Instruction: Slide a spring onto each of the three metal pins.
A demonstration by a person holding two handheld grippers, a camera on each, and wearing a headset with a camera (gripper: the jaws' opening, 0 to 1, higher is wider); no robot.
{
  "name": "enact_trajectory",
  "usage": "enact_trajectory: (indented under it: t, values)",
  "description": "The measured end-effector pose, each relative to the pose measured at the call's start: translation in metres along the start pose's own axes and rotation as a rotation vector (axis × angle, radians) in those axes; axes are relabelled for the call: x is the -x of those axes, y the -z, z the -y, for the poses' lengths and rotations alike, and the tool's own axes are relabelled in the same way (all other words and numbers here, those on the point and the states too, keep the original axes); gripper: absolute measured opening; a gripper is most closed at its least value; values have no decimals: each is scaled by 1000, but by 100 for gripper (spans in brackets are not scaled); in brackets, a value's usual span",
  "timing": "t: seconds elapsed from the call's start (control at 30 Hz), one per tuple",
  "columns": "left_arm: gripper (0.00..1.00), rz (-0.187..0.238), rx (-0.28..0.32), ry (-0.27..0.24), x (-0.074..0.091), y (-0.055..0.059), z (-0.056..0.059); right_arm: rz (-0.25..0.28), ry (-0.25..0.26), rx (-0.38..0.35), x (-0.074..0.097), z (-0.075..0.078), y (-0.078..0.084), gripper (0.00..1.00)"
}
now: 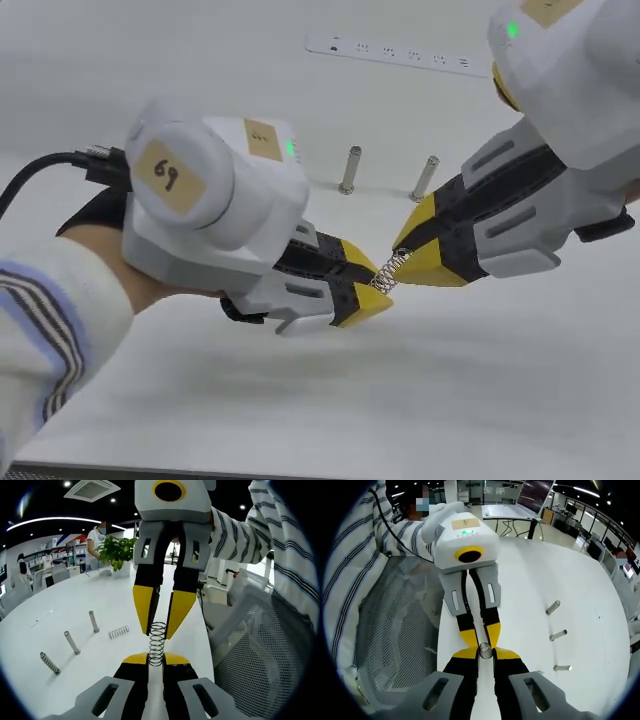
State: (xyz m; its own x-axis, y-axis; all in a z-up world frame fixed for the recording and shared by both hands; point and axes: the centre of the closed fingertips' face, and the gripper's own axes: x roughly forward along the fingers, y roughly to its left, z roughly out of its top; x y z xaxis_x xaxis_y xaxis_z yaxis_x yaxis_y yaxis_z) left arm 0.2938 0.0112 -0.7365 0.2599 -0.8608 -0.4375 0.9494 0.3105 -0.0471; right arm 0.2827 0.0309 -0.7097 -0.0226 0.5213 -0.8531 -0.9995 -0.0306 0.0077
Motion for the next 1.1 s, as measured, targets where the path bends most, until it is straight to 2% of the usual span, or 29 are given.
enact_trajectory:
  t: [0.13, 0.37, 0.63, 0.73, 0.83, 0.9, 1.1]
  values:
    - [1, -3, -12, 0, -2, -1, 0, -17, 1, 6, 0, 3, 3, 8]
    - [1, -12, -19, 11, -3, 0, 2, -40, -7, 28, -2, 0, 8, 9]
    - [1, 15, -35, 16, -3, -7, 2, -54, -7, 38, -3, 0, 10, 9]
    - [1, 13, -45, 17, -3, -8, 2, -57, -10, 40, -4, 0, 10, 9]
    - [1, 26, -50, 19, -3, -13, 4, -70, -11, 44, -5, 0, 12, 9]
    - [1, 22, -71, 8, -3, -13, 2, -74, -10, 45, -6, 1, 13, 9]
    - [2, 18, -69, 8, -3, -12, 2, -76, -8, 63, -8, 3, 15, 8]
